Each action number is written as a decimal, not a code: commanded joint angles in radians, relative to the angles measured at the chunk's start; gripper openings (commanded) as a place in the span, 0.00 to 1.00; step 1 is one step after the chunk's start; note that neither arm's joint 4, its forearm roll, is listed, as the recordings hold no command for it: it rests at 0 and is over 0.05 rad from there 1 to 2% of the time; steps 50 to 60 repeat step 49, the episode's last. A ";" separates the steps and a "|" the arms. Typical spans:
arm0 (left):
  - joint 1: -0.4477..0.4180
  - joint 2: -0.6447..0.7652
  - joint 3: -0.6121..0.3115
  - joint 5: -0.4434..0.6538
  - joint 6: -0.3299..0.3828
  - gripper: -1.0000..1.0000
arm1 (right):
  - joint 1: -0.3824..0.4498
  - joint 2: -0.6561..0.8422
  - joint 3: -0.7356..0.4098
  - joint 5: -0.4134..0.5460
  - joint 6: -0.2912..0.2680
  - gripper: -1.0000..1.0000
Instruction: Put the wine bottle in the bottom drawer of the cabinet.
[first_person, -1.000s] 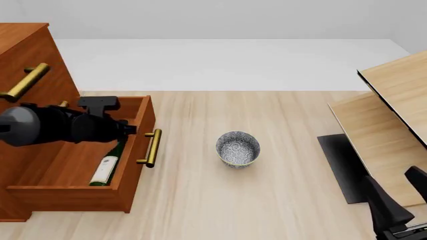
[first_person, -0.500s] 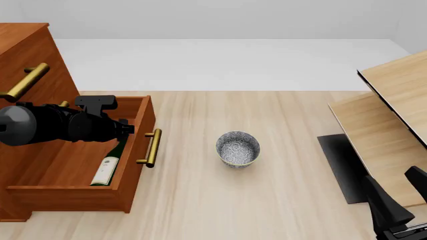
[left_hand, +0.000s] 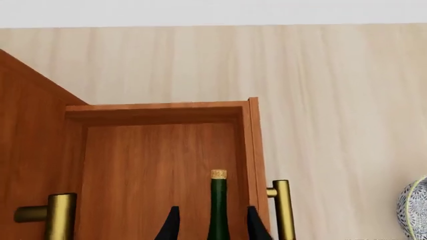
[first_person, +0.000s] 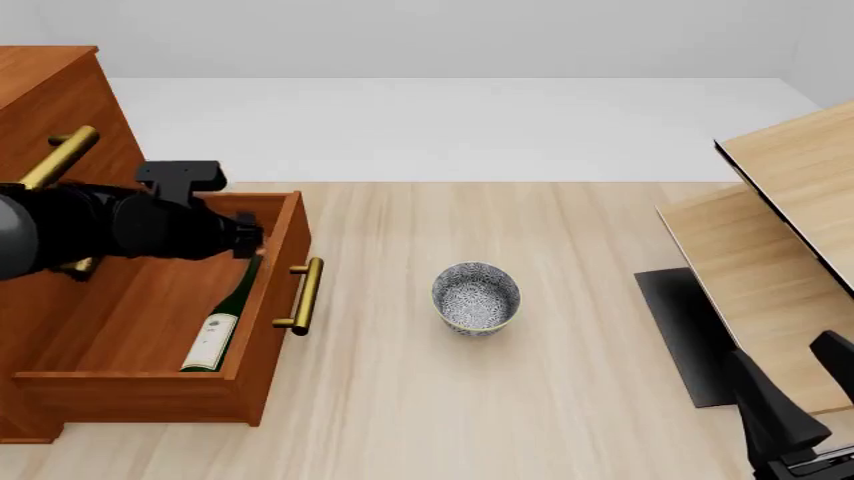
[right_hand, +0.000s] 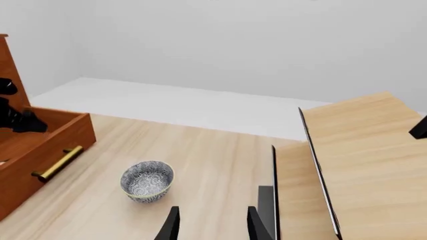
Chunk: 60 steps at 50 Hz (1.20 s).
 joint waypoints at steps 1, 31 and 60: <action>0.002 -0.065 -0.048 0.066 0.050 1.00 | 0.007 0.012 -0.005 -0.014 -0.001 1.00; 0.065 -0.319 -0.337 0.305 0.170 1.00 | 0.016 0.034 -0.038 -0.019 -0.020 1.00; 0.085 -0.450 -0.359 0.366 0.167 1.00 | 0.019 0.050 -0.071 -0.021 -0.033 1.00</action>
